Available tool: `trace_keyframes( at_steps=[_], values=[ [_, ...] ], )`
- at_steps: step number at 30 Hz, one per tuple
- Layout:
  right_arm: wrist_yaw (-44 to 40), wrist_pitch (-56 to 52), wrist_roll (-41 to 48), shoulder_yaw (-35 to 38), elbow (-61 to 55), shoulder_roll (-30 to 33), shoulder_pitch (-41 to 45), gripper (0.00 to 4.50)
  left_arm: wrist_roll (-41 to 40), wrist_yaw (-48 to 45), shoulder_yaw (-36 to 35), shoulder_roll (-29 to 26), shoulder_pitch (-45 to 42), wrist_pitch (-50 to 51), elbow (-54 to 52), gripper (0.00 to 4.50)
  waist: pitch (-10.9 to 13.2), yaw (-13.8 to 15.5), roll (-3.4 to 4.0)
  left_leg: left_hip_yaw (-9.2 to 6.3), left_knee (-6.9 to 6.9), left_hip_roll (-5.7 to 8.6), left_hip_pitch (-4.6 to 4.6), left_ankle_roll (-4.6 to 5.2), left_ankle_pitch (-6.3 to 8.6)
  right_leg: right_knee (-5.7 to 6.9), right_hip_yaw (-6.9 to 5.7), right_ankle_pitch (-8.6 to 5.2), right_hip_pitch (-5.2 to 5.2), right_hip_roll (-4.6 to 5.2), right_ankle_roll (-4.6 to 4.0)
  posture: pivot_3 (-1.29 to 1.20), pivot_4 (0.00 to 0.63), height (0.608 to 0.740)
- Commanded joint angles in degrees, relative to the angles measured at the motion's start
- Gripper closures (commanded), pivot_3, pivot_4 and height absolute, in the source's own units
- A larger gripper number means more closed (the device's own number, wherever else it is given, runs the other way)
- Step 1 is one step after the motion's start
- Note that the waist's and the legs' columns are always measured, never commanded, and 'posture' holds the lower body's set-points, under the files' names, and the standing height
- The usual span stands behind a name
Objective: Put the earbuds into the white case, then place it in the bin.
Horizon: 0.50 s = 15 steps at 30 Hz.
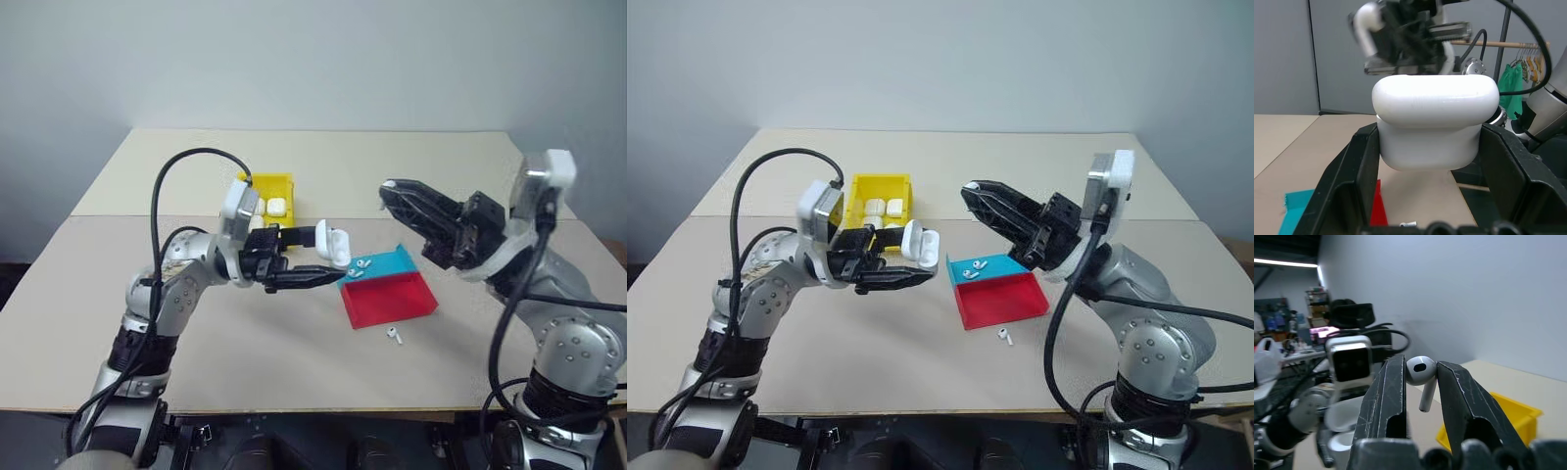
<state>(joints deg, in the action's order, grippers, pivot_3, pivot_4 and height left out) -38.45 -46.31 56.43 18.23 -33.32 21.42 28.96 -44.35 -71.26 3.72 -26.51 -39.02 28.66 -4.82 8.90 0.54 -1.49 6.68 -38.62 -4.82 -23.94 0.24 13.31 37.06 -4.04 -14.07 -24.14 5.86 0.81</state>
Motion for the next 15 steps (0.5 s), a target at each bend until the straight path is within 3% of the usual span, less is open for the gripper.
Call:
trace_keyframes(
  at_steps=[1,15],
  values=[
    [-1.08,3.14,1.19,-1.67,-2.00,1.39,-0.16,3.36,-0.24,-1.33,-0.46,0.39,-1.78,-0.09,-0.19,1.72,0.00,-0.04,0.00,0.00,0.00,0.00,0.00,0.00,0.00,0.00,0.00,0.00,-0.01,0.00,0.00,0.00,0.150,0.740],
    [-3.43,10.26,-5.21,-9.24,1.38,3.95,-0.89,3.36,-0.62,-3.31,-2.22,0.29,-1.39,-1.15,-2.81,1.72,0.00,0.09,0.00,0.01,0.00,0.00,-0.01,0.00,0.00,0.00,0.01,0.00,-0.02,0.00,0.00,0.00,0.150,0.740]
  ],
)
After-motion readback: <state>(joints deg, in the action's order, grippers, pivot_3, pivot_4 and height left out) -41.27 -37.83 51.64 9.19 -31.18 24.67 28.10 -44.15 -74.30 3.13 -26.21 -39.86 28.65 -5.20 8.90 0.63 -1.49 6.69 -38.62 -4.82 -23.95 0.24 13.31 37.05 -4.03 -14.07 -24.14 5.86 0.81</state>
